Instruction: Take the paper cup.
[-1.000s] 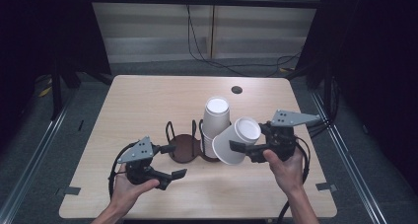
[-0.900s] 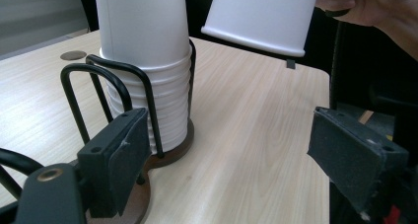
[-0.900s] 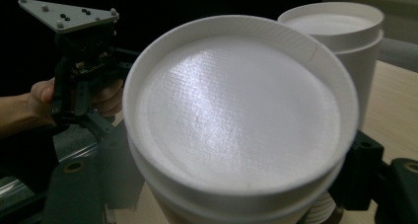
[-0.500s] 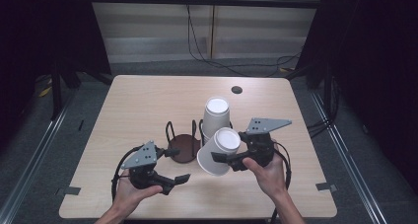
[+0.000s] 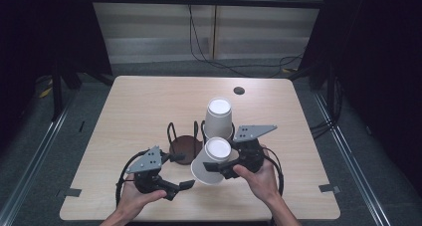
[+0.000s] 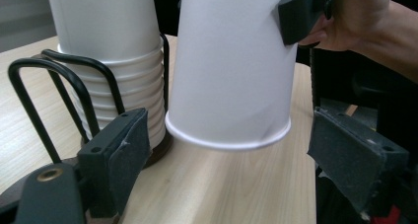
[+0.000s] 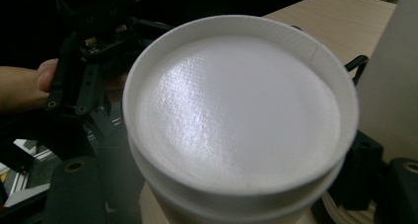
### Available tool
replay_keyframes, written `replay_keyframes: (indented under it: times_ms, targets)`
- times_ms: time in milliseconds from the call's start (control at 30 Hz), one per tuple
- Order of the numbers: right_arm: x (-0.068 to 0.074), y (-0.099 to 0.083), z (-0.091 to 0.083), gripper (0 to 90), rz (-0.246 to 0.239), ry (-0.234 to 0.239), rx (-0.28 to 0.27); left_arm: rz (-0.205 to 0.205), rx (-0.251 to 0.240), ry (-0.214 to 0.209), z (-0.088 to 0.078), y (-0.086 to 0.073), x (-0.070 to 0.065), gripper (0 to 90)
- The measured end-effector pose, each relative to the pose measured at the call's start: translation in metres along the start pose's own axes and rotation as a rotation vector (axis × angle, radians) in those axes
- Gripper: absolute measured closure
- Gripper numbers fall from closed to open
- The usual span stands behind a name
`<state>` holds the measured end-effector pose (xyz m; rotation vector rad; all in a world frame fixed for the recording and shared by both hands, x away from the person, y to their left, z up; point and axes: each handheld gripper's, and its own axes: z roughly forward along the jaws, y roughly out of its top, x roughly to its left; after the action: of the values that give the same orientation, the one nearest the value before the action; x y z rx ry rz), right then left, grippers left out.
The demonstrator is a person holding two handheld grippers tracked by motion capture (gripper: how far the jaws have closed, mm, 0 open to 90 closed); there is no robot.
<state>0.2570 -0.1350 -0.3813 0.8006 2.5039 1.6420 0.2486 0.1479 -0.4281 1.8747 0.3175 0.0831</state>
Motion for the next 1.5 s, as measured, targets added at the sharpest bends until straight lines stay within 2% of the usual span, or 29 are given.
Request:
replay_keyframes:
  times_ms: [200,233,267,433,567,667,1133,1500]
  targets:
    - [0.004,-0.002,0.012,24.4,-0.002,0.033,0.016,-0.008,0.009,-0.023,0.004,-0.004,-0.001,15.7]
    - [0.004,-0.002,0.014,24.4,-0.003,0.040,0.019,-0.006,0.006,-0.014,0.004,-0.004,-0.001,15.7]
    - [0.006,-0.001,0.016,24.5,-0.012,0.043,0.026,-0.006,0.018,-0.028,0.005,-0.004,-0.001,15.7]
    - [0.008,0.000,0.016,24.6,-0.011,0.062,0.018,-0.005,0.023,-0.019,0.007,-0.004,-0.002,15.7]
    - [0.010,0.000,0.020,24.7,-0.005,0.078,0.015,-0.035,0.011,-0.044,0.010,-0.007,-0.002,15.4]
    - [0.012,0.000,0.023,24.8,-0.008,0.079,0.024,-0.047,0.024,-0.055,0.012,-0.012,0.000,15.3]
    - [0.019,0.003,0.032,24.9,-0.018,0.102,0.020,-0.017,0.029,-0.056,0.017,-0.013,-0.003,9.5]
    - [0.021,0.007,0.039,25.0,-0.014,0.117,0.011,-0.013,0.026,-0.050,0.017,-0.013,-0.003,11.5]
